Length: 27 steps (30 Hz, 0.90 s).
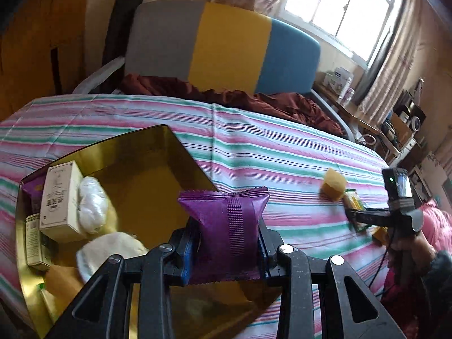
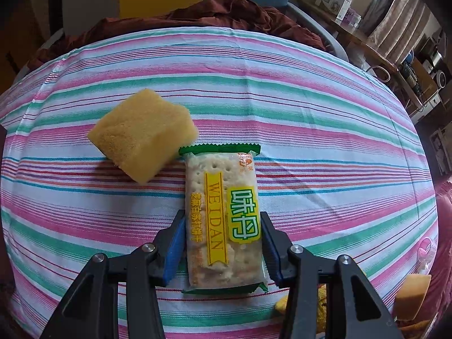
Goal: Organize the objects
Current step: 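Carry the purple packet into the gold tray and open the left gripper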
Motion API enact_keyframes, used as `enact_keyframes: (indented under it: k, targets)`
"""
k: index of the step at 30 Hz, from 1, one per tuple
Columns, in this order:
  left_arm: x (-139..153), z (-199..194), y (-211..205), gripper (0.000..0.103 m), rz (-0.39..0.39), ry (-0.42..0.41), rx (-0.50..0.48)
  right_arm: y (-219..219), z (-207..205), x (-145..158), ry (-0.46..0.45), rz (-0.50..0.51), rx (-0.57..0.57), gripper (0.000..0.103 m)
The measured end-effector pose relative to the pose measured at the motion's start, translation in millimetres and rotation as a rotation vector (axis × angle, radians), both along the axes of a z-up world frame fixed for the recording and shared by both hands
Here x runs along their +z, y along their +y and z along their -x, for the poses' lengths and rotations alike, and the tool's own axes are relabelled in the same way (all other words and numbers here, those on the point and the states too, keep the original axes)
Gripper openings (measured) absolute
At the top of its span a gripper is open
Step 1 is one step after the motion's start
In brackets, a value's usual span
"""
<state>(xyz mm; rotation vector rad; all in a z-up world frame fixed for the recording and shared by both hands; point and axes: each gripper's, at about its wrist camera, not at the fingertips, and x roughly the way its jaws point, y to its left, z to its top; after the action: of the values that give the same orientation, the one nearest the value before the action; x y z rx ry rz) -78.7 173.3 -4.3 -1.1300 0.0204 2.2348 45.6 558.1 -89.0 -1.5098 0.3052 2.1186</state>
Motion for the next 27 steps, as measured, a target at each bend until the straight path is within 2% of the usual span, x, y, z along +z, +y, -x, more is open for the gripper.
enact_keyframes:
  k: [7, 11, 17, 20, 27]
  targets:
    - [-24.1, 83.8, -37.8, 0.036, 0.03, -0.127, 0.199, -2.1, 0.3, -0.2, -0.005, -0.013, 0.009, 0.049]
    - [-37.9, 114.2, -42.5, 0.036, 0.053, -0.17, 0.254, -3.1, 1.7, -0.1, -0.011, -0.027, 0.017, 0.049]
    - [-53.9, 145.6, -29.4, 0.037, 0.084, -0.199, 0.278, -3.3, 2.1, -0.2, -0.012, -0.026, 0.017, 0.049]
    - [-66.7, 158.9, -27.0, 0.037, 0.124, -0.213, 0.321, -5.3, 2.0, -0.7, -0.011, -0.024, 0.016, 0.049]
    - [-68.4, 150.4, -25.0, 0.04, 0.151, -0.183, 0.31, -5.8, 4.4, -1.2, -0.011, -0.021, 0.017, 0.049]
